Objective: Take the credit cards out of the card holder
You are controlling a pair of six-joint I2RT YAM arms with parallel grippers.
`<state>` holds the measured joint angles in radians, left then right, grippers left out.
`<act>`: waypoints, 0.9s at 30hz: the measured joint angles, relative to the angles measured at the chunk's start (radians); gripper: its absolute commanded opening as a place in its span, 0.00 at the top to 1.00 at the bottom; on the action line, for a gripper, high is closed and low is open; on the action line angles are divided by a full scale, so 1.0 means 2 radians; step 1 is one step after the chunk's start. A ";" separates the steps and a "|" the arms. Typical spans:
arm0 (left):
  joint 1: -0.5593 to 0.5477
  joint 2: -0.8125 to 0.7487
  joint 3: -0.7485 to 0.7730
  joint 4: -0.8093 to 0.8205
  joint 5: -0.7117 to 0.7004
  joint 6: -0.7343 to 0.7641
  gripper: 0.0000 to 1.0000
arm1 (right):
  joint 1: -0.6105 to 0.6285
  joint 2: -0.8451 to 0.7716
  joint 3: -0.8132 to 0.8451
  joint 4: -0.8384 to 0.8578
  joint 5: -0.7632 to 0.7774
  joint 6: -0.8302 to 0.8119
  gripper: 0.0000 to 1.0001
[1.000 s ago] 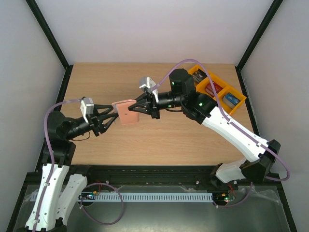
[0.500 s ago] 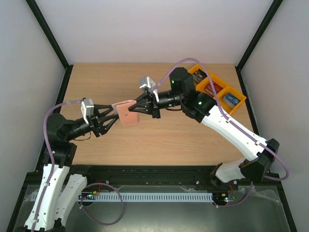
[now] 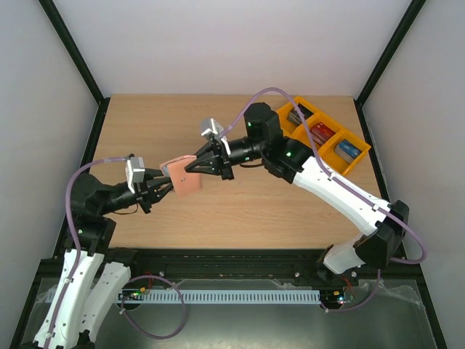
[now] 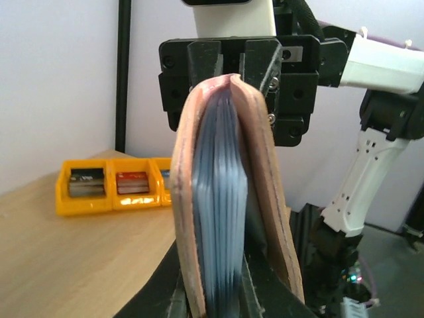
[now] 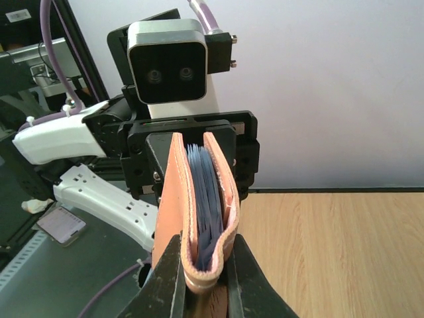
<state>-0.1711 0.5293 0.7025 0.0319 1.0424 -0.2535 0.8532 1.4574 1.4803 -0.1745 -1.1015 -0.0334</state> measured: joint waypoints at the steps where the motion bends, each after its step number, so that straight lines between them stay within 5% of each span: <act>1: 0.000 -0.002 -0.001 -0.002 0.001 0.003 0.98 | 0.000 0.002 0.000 0.000 -0.003 0.000 0.98; 4: 0.000 -0.006 -0.001 -0.007 0.000 0.006 0.98 | 0.000 0.002 0.000 -0.001 -0.004 -0.005 0.94; 7: -0.002 -0.014 -0.001 -0.021 -0.019 0.011 0.98 | 0.000 0.002 0.000 -0.002 0.003 -0.008 0.43; 10: -0.005 -0.019 -0.001 -0.052 -0.089 0.027 0.98 | -0.003 -0.002 -0.013 0.004 0.046 -0.001 0.19; 19: -0.005 0.037 -0.007 -0.105 -0.529 0.219 0.98 | -0.010 -0.001 -0.035 0.000 0.288 0.042 0.16; 23: -0.007 0.043 -0.009 -0.123 -0.601 0.267 0.98 | 0.000 0.019 -0.035 0.004 0.316 0.060 0.14; 27: -0.007 0.040 -0.005 -0.141 -0.592 0.258 0.98 | 0.033 0.043 -0.035 0.023 0.325 0.074 0.07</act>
<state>-0.1860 0.6102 0.6926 -0.2508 -0.1410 0.2626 0.9188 1.5425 1.4105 -0.1287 -0.4515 0.1154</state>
